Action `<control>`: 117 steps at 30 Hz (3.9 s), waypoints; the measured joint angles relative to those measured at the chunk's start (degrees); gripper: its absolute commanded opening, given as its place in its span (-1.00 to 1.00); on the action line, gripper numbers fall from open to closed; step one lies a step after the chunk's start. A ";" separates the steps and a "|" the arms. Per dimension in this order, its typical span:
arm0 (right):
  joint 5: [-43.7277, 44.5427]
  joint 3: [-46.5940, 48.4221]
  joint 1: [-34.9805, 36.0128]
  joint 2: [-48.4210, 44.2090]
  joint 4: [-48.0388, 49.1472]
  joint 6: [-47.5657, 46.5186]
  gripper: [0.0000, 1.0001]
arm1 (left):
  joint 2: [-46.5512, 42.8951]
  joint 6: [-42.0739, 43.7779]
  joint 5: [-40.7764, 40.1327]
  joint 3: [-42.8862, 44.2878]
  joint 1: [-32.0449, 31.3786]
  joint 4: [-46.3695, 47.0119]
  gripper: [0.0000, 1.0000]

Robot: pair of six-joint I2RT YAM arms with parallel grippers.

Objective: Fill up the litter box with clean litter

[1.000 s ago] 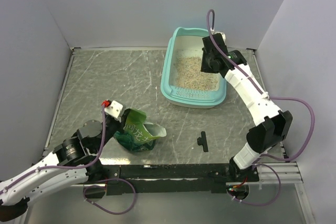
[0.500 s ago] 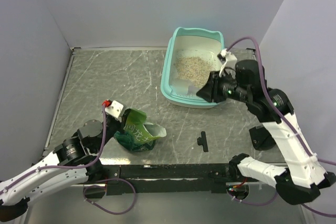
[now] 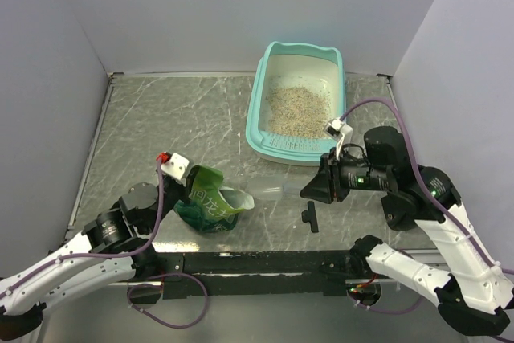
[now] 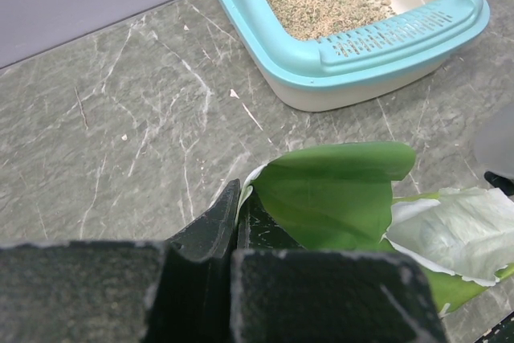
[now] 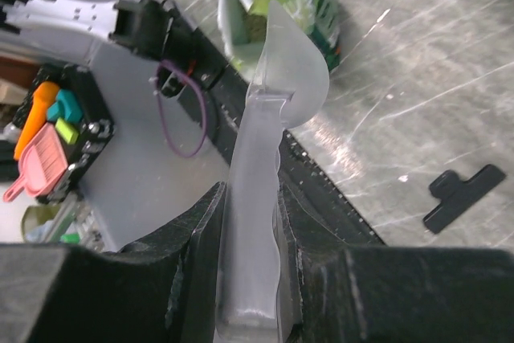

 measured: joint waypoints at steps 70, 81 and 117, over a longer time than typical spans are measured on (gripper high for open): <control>5.11 -8.37 19.06 37.97 29.64 38.01 -1.00 | -2.73 -5.11 6.10 0.33 0.59 -2.84 -0.99; 4.17 -30.25 19.04 27.67 57.90 45.44 -1.00 | -1.68 -5.11 7.26 0.26 0.57 -2.78 -0.98; 3.72 -68.57 16.48 20.11 123.36 58.25 -1.00 | -2.60 -4.28 6.14 -1.07 0.70 -2.75 -0.99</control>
